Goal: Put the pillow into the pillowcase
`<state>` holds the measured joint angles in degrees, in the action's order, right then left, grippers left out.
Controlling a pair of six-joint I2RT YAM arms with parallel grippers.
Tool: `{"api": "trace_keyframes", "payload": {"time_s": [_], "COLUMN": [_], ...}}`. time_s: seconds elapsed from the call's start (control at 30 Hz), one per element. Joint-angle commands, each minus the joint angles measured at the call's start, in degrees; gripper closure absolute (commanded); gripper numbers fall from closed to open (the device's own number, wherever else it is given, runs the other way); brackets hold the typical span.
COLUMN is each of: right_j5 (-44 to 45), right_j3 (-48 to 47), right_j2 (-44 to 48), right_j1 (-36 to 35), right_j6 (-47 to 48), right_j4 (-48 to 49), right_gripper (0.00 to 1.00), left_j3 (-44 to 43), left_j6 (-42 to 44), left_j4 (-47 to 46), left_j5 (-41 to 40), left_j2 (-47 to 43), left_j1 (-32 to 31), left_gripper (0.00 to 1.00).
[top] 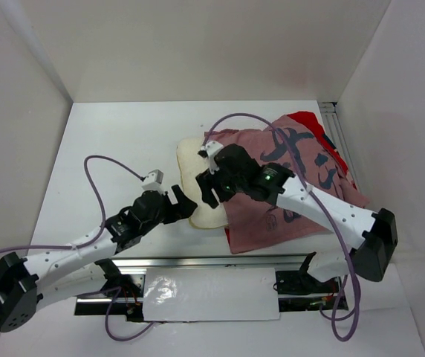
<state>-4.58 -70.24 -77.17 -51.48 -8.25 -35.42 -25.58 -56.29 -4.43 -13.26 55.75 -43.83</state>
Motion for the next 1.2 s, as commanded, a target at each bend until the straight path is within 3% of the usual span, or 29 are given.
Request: {"api": "trace_keyframes", "payload": {"time_s": [0.0,0.07,0.2,0.33,0.47,0.53,0.6,0.67,0.7,0.73,0.77,0.8,0.83,1.07,1.17], "right_j5": [21.59,28.44,31.47,32.35,36.21,38.58,41.91,46.66,48.77,52.01,53.52,54.84,55.55,49.32,49.83], "right_j3": [-8.83,-13.76,-27.12,-43.71,-52.16,-52.90,-52.90,-52.90,-53.42,-53.42,-53.42,-52.90,-52.90,-59.13,-59.66], "right_j2": [-5.08,-12.78,-27.01,-39.88,-49.21,-51.93,-52.64,-53.26,-53.26,-53.26,-53.26,-52.48,-51.69,-44.68,-38.36], "right_j1": [1.55,3.31,7.44,10.08,10.61,11.31,11.32,11.32,11.32,11.32,11.32,10.80,10.79,5.35,1.31], "right_j6": [-0.88,-1.59,-0.02,4.11,6.67,6.67,6.05,6.76,6.76,6.76,6.76,6.76,7.98,11.93,14.83], "right_j4": [2.55,2.55,2.91,0.79,-3.07,-3.08,-2.29,-2.29,-2.29,-2.29,-2.29,-1.33,-0.80,-2.20,-2.20], "right_gripper": [0.27,0.27,0.31,0.33,0.33,0.33,0.39,0.46,0.55,0.74,0.84,0.95,1.00,1.00,1.00], "left_j3": [-3.76,-6.91,-13.50,-19.58,-23.80,-25.82,-26.35,-25.66,-25.66,-25.13,-25.13,-25.13,-24.43,-14.59,-16.33], "left_j6": [0.48,1.87,4.86,8.91,10.33,10.33,11.02,11.64,11.64,11.64,11.64,11.64,11.64,17.69,24.09], "left_j4": [9.43,9.96,8.13,2.16,-2.07,-2.69,-4.26,-6.55,-8.65,-8.67,-9.28,-9.28,-10.42,-32.64,-29.43], "left_j5": [-6.42,-8.89,-7.76,1.81,11.75,15.27,18.94,21.33,22.56,22.57,22.57,23.09,24.06,33.46,31.99], "left_j2": [-1.87,-0.65,7.95,18.76,28.52,33.17,35.39,36.88,37.67,37.68,38.20,38.21,38.21,27.78,21.02], "left_j1": [-0.29,1.11,6.47,12.36,16.23,17.81,18.60,19.14,19.14,19.14,19.14,19.14,19.14,16.77,13.96], "left_gripper": [0.00,0.00,0.00,0.00,0.04,0.16,0.29,0.51,0.62,0.93,1.00,1.00,1.00,1.00,1.00]}}
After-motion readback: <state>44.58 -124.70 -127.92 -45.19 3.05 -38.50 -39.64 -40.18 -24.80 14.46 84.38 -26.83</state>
